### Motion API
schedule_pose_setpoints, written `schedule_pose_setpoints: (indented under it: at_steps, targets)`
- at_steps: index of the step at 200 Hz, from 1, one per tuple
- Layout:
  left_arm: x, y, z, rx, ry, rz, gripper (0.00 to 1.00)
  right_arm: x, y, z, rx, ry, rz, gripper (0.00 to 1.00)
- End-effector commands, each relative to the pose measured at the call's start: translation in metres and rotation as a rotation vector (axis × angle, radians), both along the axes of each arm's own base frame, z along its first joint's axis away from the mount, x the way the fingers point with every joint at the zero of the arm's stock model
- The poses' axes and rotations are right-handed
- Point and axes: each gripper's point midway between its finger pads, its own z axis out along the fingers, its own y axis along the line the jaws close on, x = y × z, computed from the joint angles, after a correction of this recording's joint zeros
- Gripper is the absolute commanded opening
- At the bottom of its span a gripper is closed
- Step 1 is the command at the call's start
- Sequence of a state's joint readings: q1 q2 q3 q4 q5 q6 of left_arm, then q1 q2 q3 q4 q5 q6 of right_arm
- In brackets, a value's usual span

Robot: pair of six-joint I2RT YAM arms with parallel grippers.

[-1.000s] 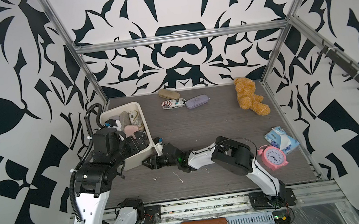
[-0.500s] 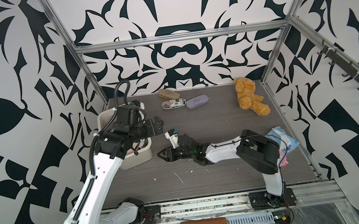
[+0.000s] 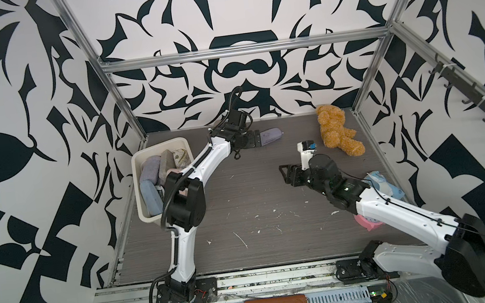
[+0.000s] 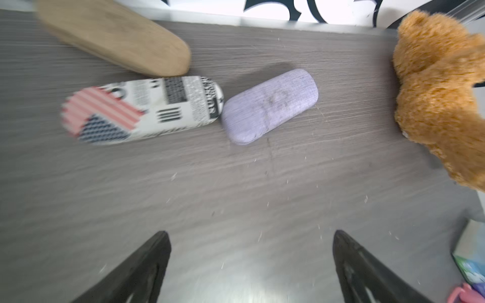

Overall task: Put the glasses cases into the storage boxes
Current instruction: Adjust the storage box at the center of the board.

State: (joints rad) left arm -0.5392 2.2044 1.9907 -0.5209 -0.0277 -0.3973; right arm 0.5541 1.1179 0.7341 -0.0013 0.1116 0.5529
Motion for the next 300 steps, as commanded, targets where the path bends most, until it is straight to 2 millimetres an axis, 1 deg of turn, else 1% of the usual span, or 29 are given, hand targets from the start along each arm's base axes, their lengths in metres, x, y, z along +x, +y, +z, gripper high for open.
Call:
schedule_pose_setpoints:
  at_steps: [1, 16, 18, 26, 38, 43, 50, 60, 73, 87, 105, 117, 131, 174, 198, 220, 229, 231, 238, 242, 256, 258, 264, 265, 266, 271, 276, 296, 300]
  targets:
    - [0.032, -0.032, -0.001, -0.051, -0.078, -0.045, 0.99, -0.002, -0.041, -0.023, -0.078, 0.054, -0.085, 0.71]
    - [0.051, -0.043, -0.02, -0.06, -0.093, -0.039, 0.99, -0.001, -0.044, -0.023, -0.054, 0.046, -0.084, 0.71]
    - [0.053, -0.043, -0.025, -0.057, -0.089, -0.036, 0.99, -0.001, -0.044, -0.023, -0.053, 0.044, -0.083, 0.71]
    - [0.064, -0.044, -0.032, -0.055, -0.102, -0.017, 0.99, -0.001, -0.043, -0.023, -0.048, 0.039, -0.074, 0.71]
    - [0.078, -0.046, -0.042, -0.071, -0.117, 0.001, 0.99, -0.002, -0.041, -0.023, -0.047, 0.036, -0.058, 0.71]
    - [0.082, -0.047, -0.042, -0.083, -0.122, 0.002, 0.99, -0.003, -0.041, -0.023, -0.049, 0.036, -0.055, 0.71]
    - [0.087, -0.049, -0.047, -0.083, -0.13, 0.001, 0.99, -0.003, -0.041, -0.024, -0.049, 0.032, -0.052, 0.71]
    - [0.095, -0.047, -0.055, -0.072, -0.148, 0.016, 0.99, -0.004, -0.04, -0.025, -0.041, 0.026, -0.046, 0.71]
    - [0.102, -0.047, -0.066, -0.124, -0.119, 0.022, 0.99, -0.005, -0.039, -0.027, -0.038, 0.028, -0.041, 0.71]
    - [0.105, -0.046, -0.079, -0.153, -0.081, 0.028, 0.99, -0.004, -0.039, -0.03, -0.039, 0.032, -0.037, 0.71]
    - [0.102, -0.05, -0.086, -0.172, -0.058, 0.011, 0.99, -0.005, -0.039, -0.032, -0.038, 0.036, -0.035, 0.71]
    - [0.097, -0.052, -0.089, -0.184, -0.042, -0.007, 0.99, -0.004, -0.039, -0.033, -0.036, 0.037, -0.039, 0.71]
    - [0.087, -0.06, -0.09, -0.205, -0.031, -0.039, 0.99, -0.003, -0.04, -0.034, -0.039, 0.041, -0.043, 0.7]
    - [0.05, -0.1, -0.082, -0.174, -0.046, -0.202, 0.99, -0.001, -0.044, -0.033, -0.045, 0.041, -0.057, 0.7]
    - [0.036, -0.105, -0.08, -0.204, -0.013, -0.238, 0.99, 0.004, -0.047, -0.033, -0.067, 0.062, -0.075, 0.7]
    - [0.02, -0.109, -0.07, -0.255, -0.02, -0.288, 0.99, 0.013, -0.05, -0.031, -0.1, 0.081, -0.108, 0.7]
    - [0.016, -0.109, -0.06, -0.268, -0.044, -0.298, 0.99, 0.019, -0.05, -0.028, -0.114, 0.087, -0.118, 0.7]
    - [0.015, -0.108, -0.061, -0.268, -0.041, -0.299, 0.99, 0.021, -0.05, -0.027, -0.115, 0.086, -0.12, 0.7]
    - [0.011, -0.106, -0.051, -0.28, -0.049, -0.311, 0.99, 0.028, -0.049, -0.024, -0.121, 0.085, -0.124, 0.7]
    - [0.007, -0.106, -0.05, -0.289, -0.046, -0.322, 0.99, 0.032, -0.048, -0.022, -0.126, 0.09, -0.128, 0.7]
    - [-0.009, -0.102, -0.033, -0.322, -0.058, -0.362, 0.99, 0.05, -0.052, -0.018, -0.145, 0.104, -0.164, 0.7]
    - [-0.011, -0.103, -0.028, -0.331, -0.067, -0.371, 0.99, 0.053, -0.053, -0.017, -0.146, 0.104, -0.168, 0.7]
    - [-0.019, -0.101, -0.026, -0.349, -0.073, -0.388, 0.99, 0.062, -0.054, -0.016, -0.149, 0.106, -0.18, 0.71]
    - [-0.019, -0.101, -0.021, -0.353, -0.082, -0.392, 0.99, 0.064, -0.054, -0.016, -0.15, 0.106, -0.183, 0.71]
    - [-0.021, -0.1, -0.023, -0.352, -0.08, -0.392, 0.99, 0.066, -0.055, -0.016, -0.15, 0.109, -0.185, 0.71]
    - [-0.024, -0.096, -0.014, -0.355, -0.096, -0.389, 0.99, 0.074, -0.056, -0.017, -0.154, 0.124, -0.196, 0.71]
    - [-0.029, -0.091, -0.012, -0.35, -0.1, -0.381, 0.99, 0.082, -0.057, -0.018, -0.165, 0.14, -0.205, 0.71]
    - [-0.043, -0.065, 0.002, -0.359, -0.108, -0.346, 0.99, 0.115, -0.05, -0.029, -0.223, 0.204, -0.209, 0.72]
    - [-0.047, -0.06, 0.009, -0.365, -0.115, -0.336, 0.99, 0.121, -0.047, -0.031, -0.23, 0.213, -0.206, 0.72]
